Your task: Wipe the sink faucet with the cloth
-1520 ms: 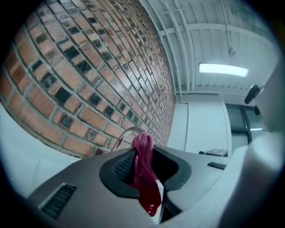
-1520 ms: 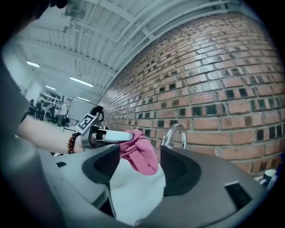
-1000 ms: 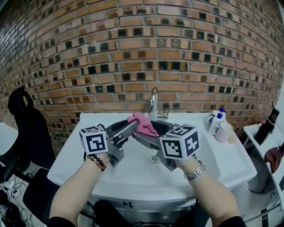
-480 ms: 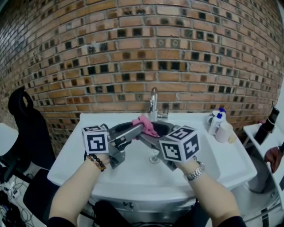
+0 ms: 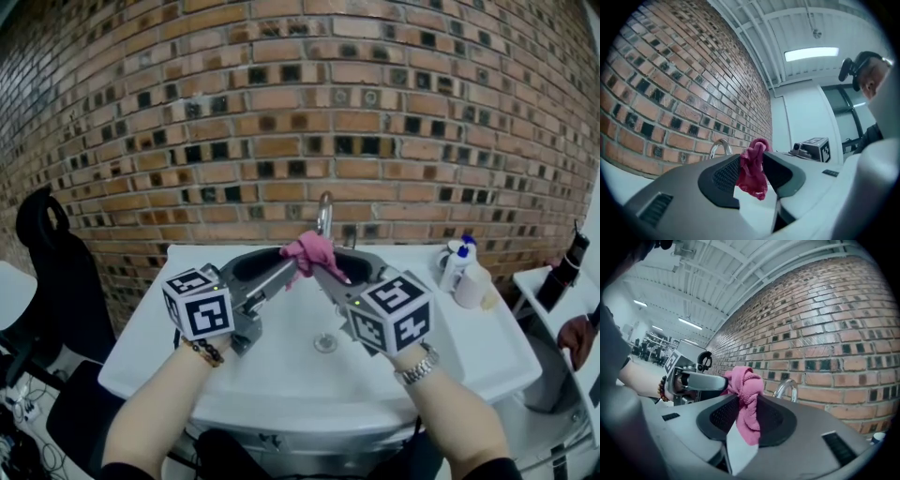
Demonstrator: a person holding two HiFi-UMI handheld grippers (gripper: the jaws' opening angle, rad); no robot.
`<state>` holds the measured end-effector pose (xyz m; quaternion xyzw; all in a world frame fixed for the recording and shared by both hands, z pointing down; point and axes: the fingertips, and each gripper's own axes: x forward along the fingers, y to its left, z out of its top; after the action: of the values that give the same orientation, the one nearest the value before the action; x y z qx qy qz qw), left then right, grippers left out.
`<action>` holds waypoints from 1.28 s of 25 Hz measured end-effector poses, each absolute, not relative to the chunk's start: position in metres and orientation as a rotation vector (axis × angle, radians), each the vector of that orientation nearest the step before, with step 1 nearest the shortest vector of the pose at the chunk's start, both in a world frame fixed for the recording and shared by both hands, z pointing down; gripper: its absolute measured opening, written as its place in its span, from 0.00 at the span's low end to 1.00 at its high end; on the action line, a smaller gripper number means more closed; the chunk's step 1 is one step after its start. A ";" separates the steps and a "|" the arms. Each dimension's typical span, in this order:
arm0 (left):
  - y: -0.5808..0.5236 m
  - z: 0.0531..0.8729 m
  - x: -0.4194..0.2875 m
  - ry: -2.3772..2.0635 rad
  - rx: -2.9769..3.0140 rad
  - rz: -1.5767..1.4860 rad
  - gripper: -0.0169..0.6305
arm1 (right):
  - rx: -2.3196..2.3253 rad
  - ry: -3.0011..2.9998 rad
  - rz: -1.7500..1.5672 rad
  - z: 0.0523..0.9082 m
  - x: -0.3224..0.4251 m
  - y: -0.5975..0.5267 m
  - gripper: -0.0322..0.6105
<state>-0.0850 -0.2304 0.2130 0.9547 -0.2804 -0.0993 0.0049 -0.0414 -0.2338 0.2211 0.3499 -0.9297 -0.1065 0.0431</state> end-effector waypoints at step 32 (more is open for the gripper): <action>-0.290 0.212 -0.088 -1.312 3.061 -0.318 0.08 | 1.301 -2.760 -0.606 0.143 -0.027 -0.344 0.21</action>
<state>-0.0880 -0.2896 0.2118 0.9102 -0.3901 -0.0945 -0.1016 -0.0275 -0.3441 0.1434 0.4181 -0.8871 -0.1947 0.0156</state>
